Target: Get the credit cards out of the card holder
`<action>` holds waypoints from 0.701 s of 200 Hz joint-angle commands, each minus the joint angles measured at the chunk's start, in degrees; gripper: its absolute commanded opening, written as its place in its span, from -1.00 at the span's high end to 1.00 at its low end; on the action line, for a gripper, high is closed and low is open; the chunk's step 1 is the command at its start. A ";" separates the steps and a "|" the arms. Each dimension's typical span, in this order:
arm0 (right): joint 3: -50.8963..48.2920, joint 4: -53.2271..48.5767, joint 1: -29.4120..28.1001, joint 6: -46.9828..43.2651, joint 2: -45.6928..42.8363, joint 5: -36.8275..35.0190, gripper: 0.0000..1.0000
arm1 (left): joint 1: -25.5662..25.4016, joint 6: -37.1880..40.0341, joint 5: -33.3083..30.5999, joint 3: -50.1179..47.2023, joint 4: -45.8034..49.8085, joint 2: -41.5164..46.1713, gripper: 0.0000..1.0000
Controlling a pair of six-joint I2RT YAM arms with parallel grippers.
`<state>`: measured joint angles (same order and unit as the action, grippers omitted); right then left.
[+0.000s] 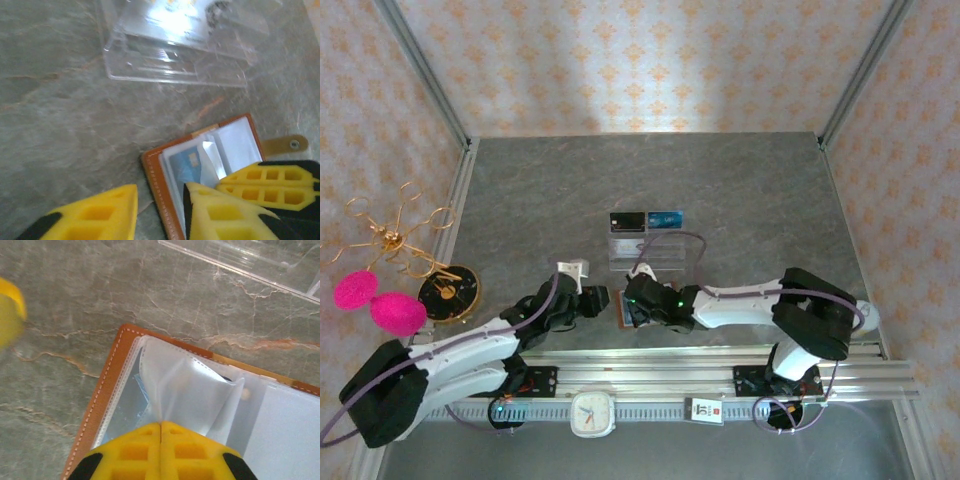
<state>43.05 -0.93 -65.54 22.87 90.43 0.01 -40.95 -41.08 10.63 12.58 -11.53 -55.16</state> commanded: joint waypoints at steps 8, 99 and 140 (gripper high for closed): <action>-2.52 5.17 0.29 4.02 -4.38 -0.01 1.00 | -3.30 1.28 1.83 3.90 -5.49 -5.43 0.58; -8.93 -1.66 0.31 11.72 -19.82 -16.24 0.38 | -8.96 3.14 9.65 14.53 -10.10 -25.69 0.48; -10.23 -4.60 0.24 13.79 -25.89 -18.50 0.40 | -10.49 4.27 11.93 20.20 -7.83 -35.48 0.51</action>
<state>34.46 -2.15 -65.43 34.20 67.20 -13.63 -51.03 -38.46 20.27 31.03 -19.16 -87.50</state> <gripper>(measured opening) 0.300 0.252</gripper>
